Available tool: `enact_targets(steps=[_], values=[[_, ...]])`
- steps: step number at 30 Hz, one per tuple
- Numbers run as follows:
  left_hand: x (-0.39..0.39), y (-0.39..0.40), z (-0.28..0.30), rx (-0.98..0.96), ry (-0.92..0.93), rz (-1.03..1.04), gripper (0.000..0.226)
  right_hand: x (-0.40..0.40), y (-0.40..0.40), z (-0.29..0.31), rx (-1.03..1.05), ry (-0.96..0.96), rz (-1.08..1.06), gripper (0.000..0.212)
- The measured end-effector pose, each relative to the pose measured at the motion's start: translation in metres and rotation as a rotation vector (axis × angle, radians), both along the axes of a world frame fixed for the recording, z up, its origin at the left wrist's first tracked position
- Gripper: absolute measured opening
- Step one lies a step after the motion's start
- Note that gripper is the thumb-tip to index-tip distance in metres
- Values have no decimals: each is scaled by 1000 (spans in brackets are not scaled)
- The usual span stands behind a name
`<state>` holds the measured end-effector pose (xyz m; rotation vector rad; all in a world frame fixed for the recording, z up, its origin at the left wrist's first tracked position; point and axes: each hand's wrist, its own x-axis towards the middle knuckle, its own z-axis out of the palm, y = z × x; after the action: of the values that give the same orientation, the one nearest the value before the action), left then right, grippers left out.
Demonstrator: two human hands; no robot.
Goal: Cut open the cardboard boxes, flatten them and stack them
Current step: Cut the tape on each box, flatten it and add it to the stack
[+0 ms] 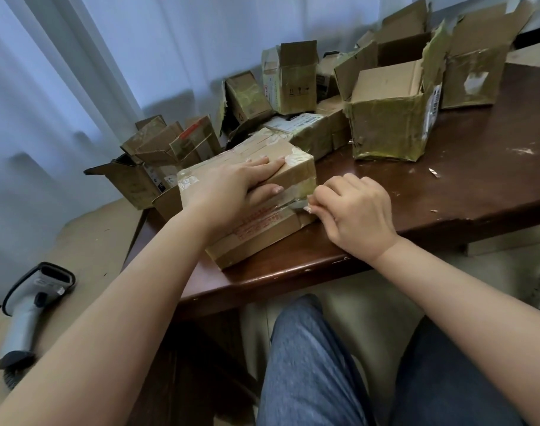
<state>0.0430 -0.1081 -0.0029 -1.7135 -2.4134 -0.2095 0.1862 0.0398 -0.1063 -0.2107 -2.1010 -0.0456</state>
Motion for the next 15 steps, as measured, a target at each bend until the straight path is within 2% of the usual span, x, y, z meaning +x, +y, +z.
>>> enact_targets(steps=[8, 13, 15], values=[[-4, 0, 1, 7, -18, -4, 61, 6, 21, -3, -49, -20, 44, 16], [-6, -2, 2, 8, -46, -18, 60, 19, 44, -10, -176, -14, -139, 15], [-6, -1, 2, 11, -38, -9, 59, 23, 47, -9, -186, 10, -124, 13]])
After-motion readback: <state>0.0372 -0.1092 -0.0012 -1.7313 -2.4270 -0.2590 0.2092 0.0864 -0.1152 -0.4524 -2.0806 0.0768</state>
